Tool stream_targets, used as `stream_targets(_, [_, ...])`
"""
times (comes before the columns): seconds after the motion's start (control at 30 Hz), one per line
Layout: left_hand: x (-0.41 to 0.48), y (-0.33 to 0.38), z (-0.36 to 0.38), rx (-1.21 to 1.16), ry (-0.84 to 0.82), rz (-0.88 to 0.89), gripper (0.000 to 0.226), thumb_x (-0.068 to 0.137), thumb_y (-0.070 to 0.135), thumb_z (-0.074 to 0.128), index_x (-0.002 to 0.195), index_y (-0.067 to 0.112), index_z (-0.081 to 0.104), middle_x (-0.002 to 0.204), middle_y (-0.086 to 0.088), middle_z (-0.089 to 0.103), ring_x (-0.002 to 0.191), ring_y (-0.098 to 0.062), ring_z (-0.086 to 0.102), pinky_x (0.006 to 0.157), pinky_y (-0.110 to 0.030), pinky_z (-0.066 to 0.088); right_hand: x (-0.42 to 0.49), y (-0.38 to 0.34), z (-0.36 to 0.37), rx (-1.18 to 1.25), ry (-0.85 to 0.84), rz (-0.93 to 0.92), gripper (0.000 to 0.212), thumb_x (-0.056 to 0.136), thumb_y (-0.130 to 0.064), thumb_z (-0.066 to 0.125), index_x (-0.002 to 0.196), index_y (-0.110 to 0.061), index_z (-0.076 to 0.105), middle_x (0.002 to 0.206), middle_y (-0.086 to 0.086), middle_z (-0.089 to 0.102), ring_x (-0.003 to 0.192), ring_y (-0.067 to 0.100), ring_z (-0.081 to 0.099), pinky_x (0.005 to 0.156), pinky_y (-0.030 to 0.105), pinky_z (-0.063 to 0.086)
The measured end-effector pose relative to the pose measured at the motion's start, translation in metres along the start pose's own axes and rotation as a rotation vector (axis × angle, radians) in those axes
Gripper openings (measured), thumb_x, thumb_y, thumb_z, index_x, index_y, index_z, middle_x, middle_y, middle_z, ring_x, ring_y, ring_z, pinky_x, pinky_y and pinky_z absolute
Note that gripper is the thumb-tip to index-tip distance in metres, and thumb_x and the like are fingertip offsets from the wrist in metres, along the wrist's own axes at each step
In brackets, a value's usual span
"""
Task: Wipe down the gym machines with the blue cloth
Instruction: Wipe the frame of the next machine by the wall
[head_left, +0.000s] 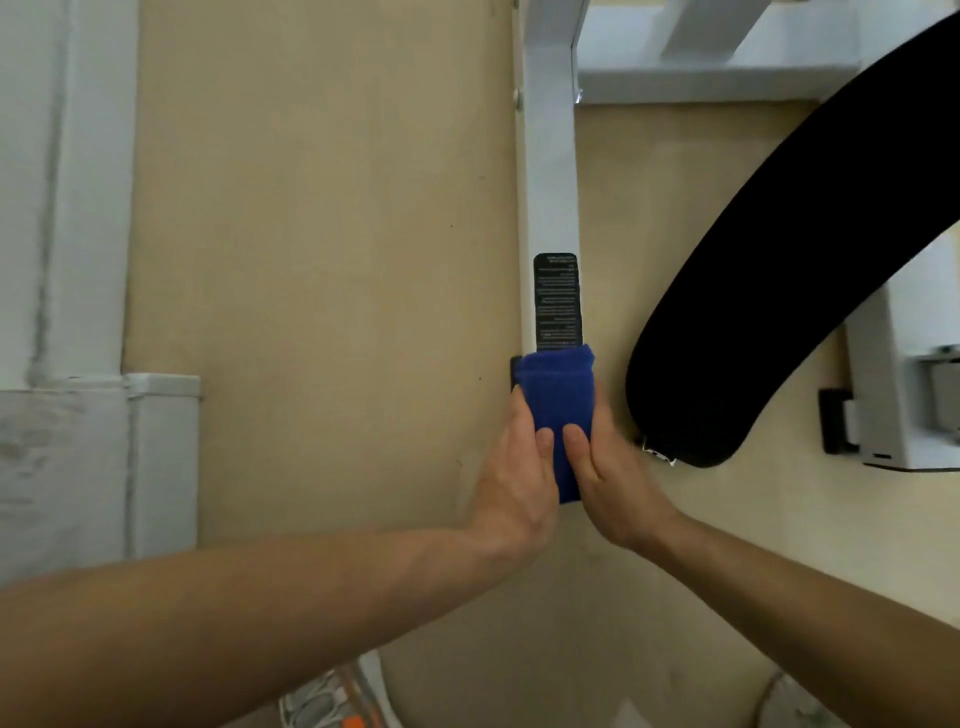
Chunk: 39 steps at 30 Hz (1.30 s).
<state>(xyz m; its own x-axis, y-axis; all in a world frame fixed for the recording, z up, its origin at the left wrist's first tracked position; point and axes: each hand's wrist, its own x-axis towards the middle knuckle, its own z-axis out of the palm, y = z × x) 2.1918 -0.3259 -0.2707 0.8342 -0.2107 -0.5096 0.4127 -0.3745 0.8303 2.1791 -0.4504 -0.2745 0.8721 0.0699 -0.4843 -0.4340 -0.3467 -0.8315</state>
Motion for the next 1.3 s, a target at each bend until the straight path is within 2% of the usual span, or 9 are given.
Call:
stream_targets(0.1, [0.017, 0.009, -0.004, 0.032, 0.025, -0.011, 0.044, 0.103, 0.021, 0.031, 0.146, 0.03, 0.034, 0.122, 0.011, 0.058, 0.108, -0.001, 0.055, 0.099, -0.025, 0.044, 0.016, -0.008, -0.007, -0.081, 0.011, 0.024, 0.044, 0.108, -0.033, 0.036, 0.149, -0.036, 0.02, 0.115, -0.021, 0.058, 0.099, -0.001, 0.062, 0.079, 0.014, 0.049])
stream_targets(0.23, [0.062, 0.037, -0.012, 0.114, 0.088, 0.0, 0.042, 0.104, 0.019, 0.031, 0.146, 0.024, 0.034, 0.114, 0.007, 0.059, 0.093, -0.007, 0.056, 0.085, -0.025, 0.042, 0.052, -0.026, -0.014, -0.043, 0.117, 0.071, 0.043, 0.108, -0.036, 0.032, 0.149, -0.034, 0.022, 0.108, -0.012, 0.062, 0.083, -0.003, 0.063, 0.069, 0.014, 0.049])
stream_targets(0.4, [0.012, 0.019, 0.007, -0.002, 0.06, -0.056, 0.05, 0.099, 0.021, 0.035, 0.148, 0.028, 0.031, 0.129, -0.003, 0.057, 0.115, -0.02, 0.056, 0.103, -0.032, 0.045, 0.004, -0.009, 0.0, -0.035, 0.076, 0.023, 0.043, 0.107, -0.027, 0.038, 0.148, -0.028, 0.027, 0.121, -0.014, 0.059, 0.102, -0.003, 0.061, 0.081, 0.014, 0.048])
stream_targets(0.53, [-0.029, 0.001, 0.002, 0.091, -0.049, -0.108, 0.051, 0.104, 0.014, 0.035, 0.152, 0.023, 0.022, 0.123, 0.004, 0.055, 0.1, 0.001, 0.054, 0.084, -0.002, 0.037, -0.034, 0.012, 0.011, -0.024, 0.002, 0.094, 0.051, 0.105, -0.028, 0.041, 0.151, -0.037, 0.021, 0.121, -0.016, 0.06, 0.105, 0.007, 0.063, 0.092, 0.034, 0.053])
stream_targets(0.6, [-0.018, 0.0, -0.001, 0.117, -0.064, -0.088, 0.049, 0.105, 0.018, 0.034, 0.153, 0.023, 0.023, 0.123, 0.006, 0.055, 0.099, 0.001, 0.053, 0.085, -0.004, 0.037, -0.025, 0.011, 0.009, -0.001, 0.004, 0.089, 0.047, 0.105, -0.033, 0.04, 0.149, -0.037, 0.023, 0.121, -0.015, 0.061, 0.106, 0.008, 0.064, 0.094, 0.04, 0.053])
stream_targets(0.73, [0.02, 0.017, -0.005, 0.113, 0.013, -0.036, 0.042, 0.105, 0.022, 0.033, 0.147, 0.026, 0.032, 0.118, 0.006, 0.057, 0.101, -0.009, 0.055, 0.089, -0.025, 0.041, 0.015, -0.006, -0.003, 0.047, 0.024, 0.05, 0.044, 0.107, -0.03, 0.036, 0.149, -0.037, 0.022, 0.124, -0.016, 0.058, 0.107, -0.003, 0.06, 0.086, 0.013, 0.046])
stream_targets(0.9, [0.082, 0.054, -0.009, 0.097, 0.123, -0.059, 0.034, 0.106, 0.021, 0.031, 0.139, 0.023, 0.039, 0.098, 0.008, 0.056, 0.084, -0.01, 0.054, 0.074, -0.022, 0.038, 0.083, -0.028, -0.026, 0.038, 0.092, 0.016, 0.04, 0.108, -0.028, 0.034, 0.147, -0.026, 0.027, 0.109, -0.012, 0.061, 0.089, -0.005, 0.061, 0.073, 0.01, 0.045])
stream_targets(1.07, [0.14, 0.081, -0.019, 0.079, 0.172, -0.033, 0.031, 0.106, 0.021, 0.031, 0.134, 0.019, 0.044, 0.095, 0.005, 0.055, 0.081, -0.01, 0.051, 0.078, -0.025, 0.036, 0.145, -0.042, -0.043, -0.021, 0.177, -0.018, 0.044, 0.108, -0.033, 0.034, 0.148, -0.018, 0.03, 0.122, 0.0, 0.058, 0.108, 0.017, 0.057, 0.097, 0.033, 0.043])
stream_targets(1.3, [0.14, 0.084, -0.016, 0.054, 0.213, -0.005, 0.03, 0.104, 0.021, 0.031, 0.13, 0.023, 0.047, 0.101, 0.002, 0.06, 0.083, -0.01, 0.054, 0.077, -0.026, 0.037, 0.154, -0.049, -0.043, -0.02, 0.225, 0.033, 0.043, 0.106, -0.037, 0.033, 0.146, -0.023, 0.032, 0.121, 0.002, 0.062, 0.11, 0.024, 0.06, 0.099, 0.039, 0.045])
